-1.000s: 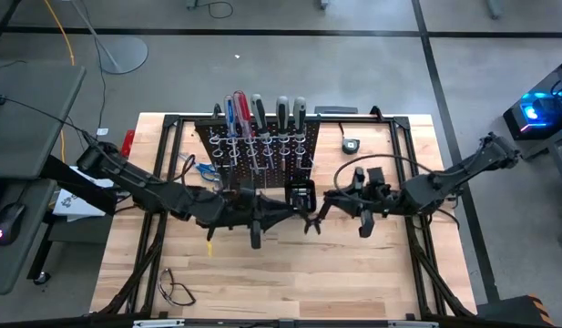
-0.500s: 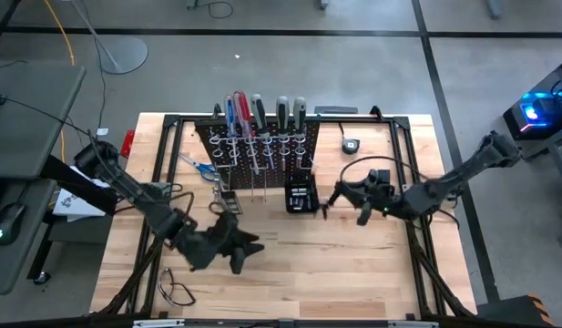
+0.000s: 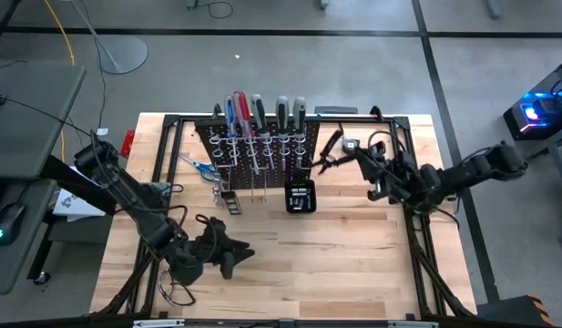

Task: Hang tools onto peg board
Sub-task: Hang the black pliers on the pegboard

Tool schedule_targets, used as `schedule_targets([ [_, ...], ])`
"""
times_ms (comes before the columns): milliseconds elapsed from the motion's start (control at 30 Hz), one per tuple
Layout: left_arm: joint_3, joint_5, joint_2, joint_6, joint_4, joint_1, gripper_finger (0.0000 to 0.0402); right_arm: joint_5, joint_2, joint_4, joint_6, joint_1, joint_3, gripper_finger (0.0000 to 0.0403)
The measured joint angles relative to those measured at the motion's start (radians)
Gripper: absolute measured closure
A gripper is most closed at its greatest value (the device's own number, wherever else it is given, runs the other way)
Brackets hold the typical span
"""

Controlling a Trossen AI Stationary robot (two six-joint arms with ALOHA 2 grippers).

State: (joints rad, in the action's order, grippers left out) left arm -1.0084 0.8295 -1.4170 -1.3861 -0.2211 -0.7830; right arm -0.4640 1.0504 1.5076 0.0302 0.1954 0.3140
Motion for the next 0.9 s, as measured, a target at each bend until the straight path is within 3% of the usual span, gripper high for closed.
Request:
schedule_targets([
  [133, 0.000, -0.005, 0.000, 0.000, 0.001, 0.007, 0.0241, 0.020, 0.011, -0.080, -0.046, -0.073, 0.055, 0.0388],
  [400, 0.000, -0.017, 0.000, 0.003, -0.001, 0.010, 0.0241, 0.133, 0.017, -0.380, 0.040, -0.162, 0.120, 0.0388],
  [900, 0.000, -0.019, 0.000, 0.009, -0.017, 0.010, 0.0241, 0.237, 0.016, -0.341, 0.014, -0.231, 0.125, 0.0388],
])
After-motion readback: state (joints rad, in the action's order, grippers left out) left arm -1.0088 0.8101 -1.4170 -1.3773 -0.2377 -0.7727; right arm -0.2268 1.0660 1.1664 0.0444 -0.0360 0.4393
